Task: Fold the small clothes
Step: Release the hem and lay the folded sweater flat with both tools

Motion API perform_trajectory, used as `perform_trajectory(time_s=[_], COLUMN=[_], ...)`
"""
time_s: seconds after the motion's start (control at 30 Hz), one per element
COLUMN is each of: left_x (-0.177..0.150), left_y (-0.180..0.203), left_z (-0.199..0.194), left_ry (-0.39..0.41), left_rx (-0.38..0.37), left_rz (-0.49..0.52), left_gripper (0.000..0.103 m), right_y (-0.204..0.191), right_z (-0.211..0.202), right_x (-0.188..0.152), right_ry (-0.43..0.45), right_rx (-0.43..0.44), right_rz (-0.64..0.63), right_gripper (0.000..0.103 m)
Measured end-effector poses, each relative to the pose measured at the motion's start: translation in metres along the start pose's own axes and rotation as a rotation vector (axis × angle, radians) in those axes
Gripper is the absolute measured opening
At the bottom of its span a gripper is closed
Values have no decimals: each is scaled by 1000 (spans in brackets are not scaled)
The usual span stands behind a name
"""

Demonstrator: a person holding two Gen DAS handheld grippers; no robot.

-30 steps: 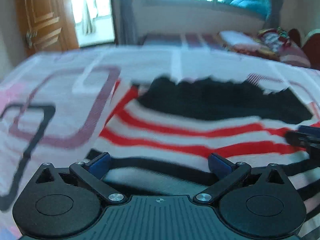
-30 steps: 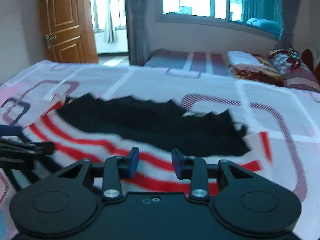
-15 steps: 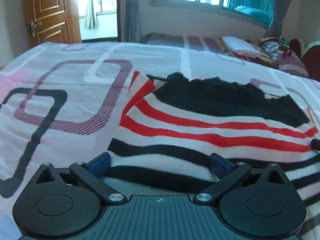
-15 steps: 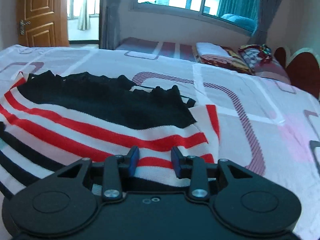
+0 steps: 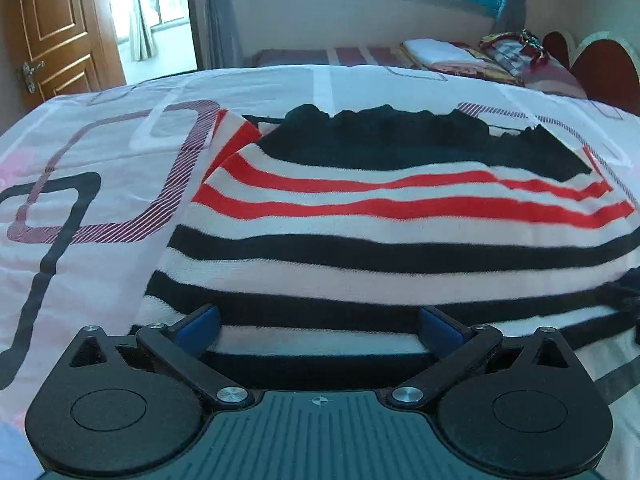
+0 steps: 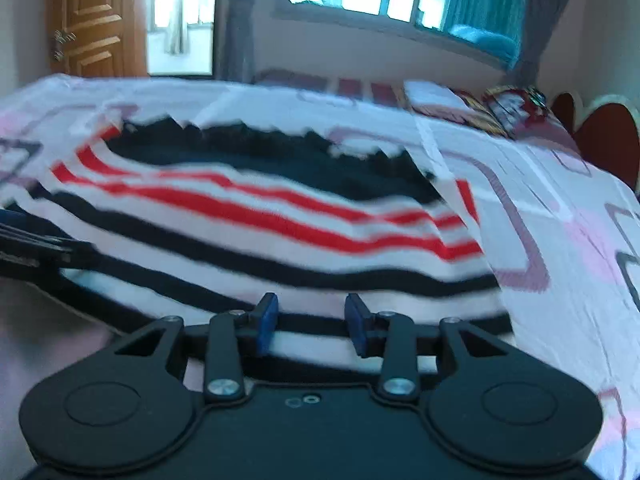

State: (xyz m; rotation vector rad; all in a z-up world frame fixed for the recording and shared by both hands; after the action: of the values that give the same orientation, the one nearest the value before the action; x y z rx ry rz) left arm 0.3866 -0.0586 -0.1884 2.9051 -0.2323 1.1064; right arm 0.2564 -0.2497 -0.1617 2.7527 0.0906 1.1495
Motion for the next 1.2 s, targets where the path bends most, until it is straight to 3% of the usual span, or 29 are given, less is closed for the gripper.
perform_trajectory(time_s=[0.2,0.33,0.6,0.87,1.2], left_x=[-1,0,8,39,59], left_y=[-1,-1,-6,-3,2], left_z=[-1,-1,-9,-24,10], left_ry=[0,-5,-17,59,46], left_rx=[-5,-4,-9,-37,-8], left_rz=[6,2,-26,-35,-68], left_gripper=[103,103,103,103,103], right_y=[41,59,60,67,38], right_z=[-1,0,-5,-24,1], right_x=[-18,-22,-17,13,46], right_ry=[-32,-51,-72,-8,46], right_rx=[-87,-93,-76,-33,34], right_rz=[50,92,48,14,38], right_gripper=[37,37,37,38,38])
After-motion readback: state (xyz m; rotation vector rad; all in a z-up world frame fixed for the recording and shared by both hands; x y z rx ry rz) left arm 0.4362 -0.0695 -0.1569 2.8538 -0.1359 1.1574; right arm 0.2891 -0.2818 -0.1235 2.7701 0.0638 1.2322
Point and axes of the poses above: each gripper's, at about its wrist camera, not at the fingertips, and z roughly the way its jaws point, y to its right, x to its top, the point moved 1 cm from there along z, roughly the way its jaws point, and after that the axes turned 1 degree about y, right-handed, at the moved point
